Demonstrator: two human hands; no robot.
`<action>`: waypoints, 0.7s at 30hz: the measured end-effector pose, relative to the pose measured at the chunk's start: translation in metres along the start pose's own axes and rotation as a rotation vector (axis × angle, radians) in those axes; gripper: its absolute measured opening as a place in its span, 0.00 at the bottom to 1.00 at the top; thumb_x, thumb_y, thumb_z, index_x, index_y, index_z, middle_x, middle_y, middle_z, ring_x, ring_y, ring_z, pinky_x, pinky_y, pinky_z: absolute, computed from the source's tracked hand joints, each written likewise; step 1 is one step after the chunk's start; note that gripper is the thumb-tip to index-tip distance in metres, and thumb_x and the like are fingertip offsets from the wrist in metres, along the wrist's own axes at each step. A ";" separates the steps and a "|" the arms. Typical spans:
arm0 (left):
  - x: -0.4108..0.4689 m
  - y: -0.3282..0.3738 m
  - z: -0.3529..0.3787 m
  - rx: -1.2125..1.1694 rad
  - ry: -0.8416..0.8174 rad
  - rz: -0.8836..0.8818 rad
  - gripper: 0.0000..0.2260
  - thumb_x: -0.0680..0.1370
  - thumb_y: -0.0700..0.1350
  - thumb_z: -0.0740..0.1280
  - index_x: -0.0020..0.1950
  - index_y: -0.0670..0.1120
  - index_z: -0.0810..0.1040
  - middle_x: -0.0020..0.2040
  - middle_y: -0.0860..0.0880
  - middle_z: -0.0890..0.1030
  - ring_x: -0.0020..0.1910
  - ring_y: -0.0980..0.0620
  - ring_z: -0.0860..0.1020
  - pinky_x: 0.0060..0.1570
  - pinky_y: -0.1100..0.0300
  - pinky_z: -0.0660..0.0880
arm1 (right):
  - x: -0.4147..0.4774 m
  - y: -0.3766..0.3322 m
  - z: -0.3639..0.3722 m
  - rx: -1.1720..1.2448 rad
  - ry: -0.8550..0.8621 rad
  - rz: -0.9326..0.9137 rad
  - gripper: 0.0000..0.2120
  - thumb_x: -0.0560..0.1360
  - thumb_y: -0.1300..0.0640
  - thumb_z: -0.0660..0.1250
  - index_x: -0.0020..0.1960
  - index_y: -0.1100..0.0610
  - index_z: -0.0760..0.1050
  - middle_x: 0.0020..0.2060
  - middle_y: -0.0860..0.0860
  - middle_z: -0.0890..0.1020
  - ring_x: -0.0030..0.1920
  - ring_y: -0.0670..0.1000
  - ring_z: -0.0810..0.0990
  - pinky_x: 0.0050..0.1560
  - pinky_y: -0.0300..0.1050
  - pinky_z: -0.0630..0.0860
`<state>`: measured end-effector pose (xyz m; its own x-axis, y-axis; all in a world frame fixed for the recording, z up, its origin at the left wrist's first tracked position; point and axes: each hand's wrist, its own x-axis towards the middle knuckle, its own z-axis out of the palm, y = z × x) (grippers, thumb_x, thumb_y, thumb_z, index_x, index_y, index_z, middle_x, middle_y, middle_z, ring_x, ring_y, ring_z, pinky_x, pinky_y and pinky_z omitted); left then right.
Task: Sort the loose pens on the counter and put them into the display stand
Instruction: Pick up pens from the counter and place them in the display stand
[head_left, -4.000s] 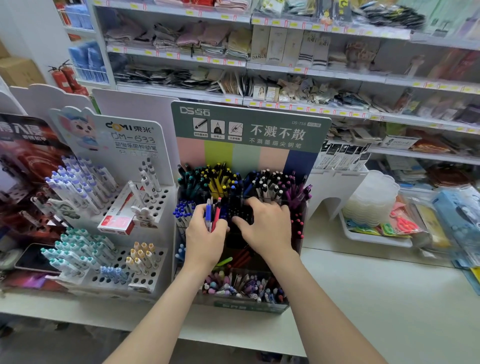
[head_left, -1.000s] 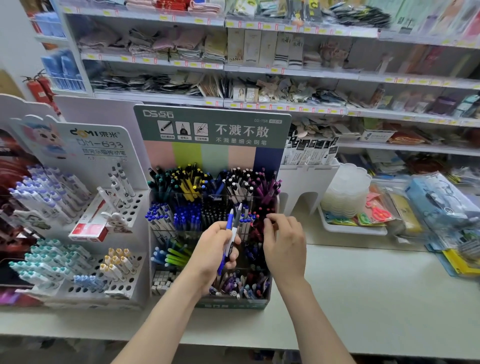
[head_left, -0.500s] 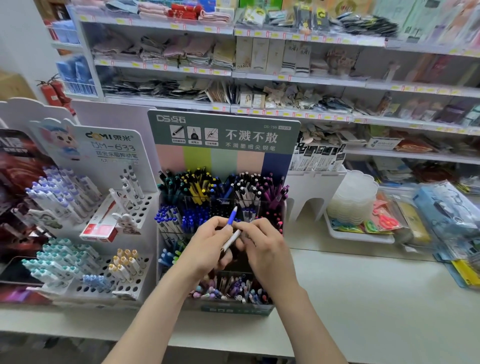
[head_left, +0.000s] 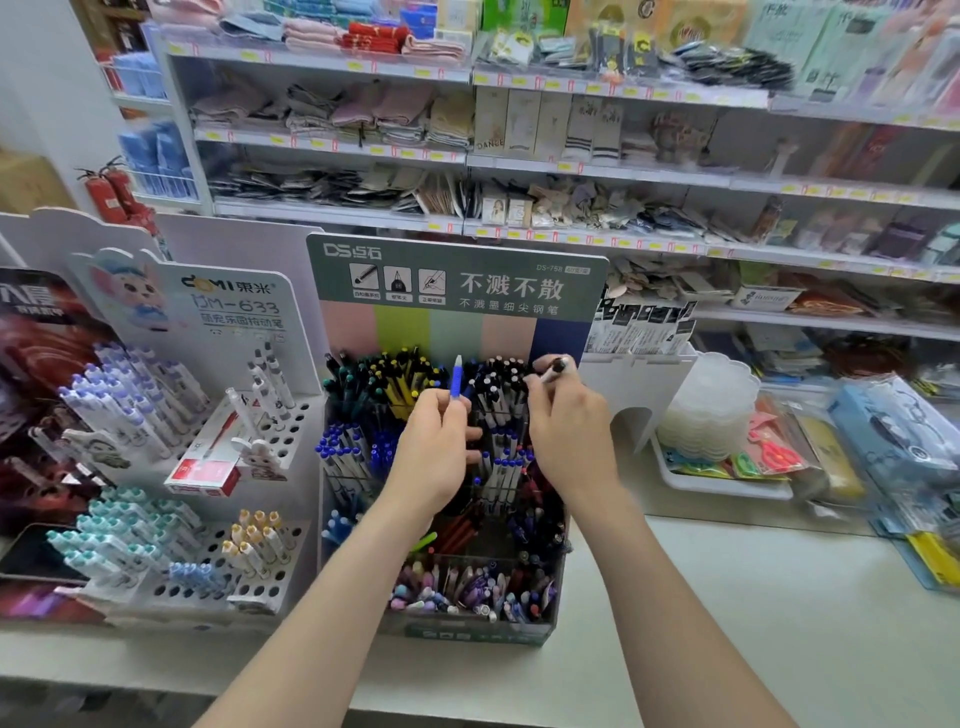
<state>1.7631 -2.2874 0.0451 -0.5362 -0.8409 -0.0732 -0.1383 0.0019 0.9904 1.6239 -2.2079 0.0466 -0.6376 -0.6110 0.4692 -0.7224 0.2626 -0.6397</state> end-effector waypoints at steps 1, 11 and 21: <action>0.003 0.001 0.002 0.052 -0.022 0.020 0.09 0.89 0.49 0.55 0.60 0.51 0.75 0.57 0.52 0.80 0.52 0.53 0.81 0.56 0.51 0.82 | 0.002 0.004 0.002 -0.015 -0.017 -0.041 0.04 0.87 0.54 0.63 0.54 0.54 0.72 0.37 0.49 0.80 0.37 0.54 0.79 0.40 0.51 0.73; 0.023 0.008 0.010 0.072 -0.107 0.015 0.11 0.89 0.49 0.55 0.62 0.54 0.77 0.61 0.55 0.82 0.61 0.55 0.81 0.67 0.45 0.78 | 0.024 0.010 0.007 -0.110 -0.040 -0.121 0.07 0.83 0.62 0.68 0.60 0.58 0.78 0.47 0.55 0.84 0.46 0.57 0.82 0.47 0.54 0.78; 0.009 -0.003 0.005 0.189 0.003 0.142 0.05 0.85 0.51 0.66 0.56 0.58 0.83 0.39 0.55 0.83 0.31 0.58 0.75 0.34 0.57 0.75 | -0.007 0.001 0.003 0.025 0.172 -0.276 0.13 0.82 0.66 0.67 0.65 0.59 0.82 0.49 0.50 0.77 0.45 0.44 0.75 0.50 0.30 0.70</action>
<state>1.7548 -2.2923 0.0411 -0.5588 -0.8267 0.0655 -0.2154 0.2210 0.9512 1.6284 -2.2053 0.0408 -0.4564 -0.5208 0.7215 -0.8687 0.0851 -0.4880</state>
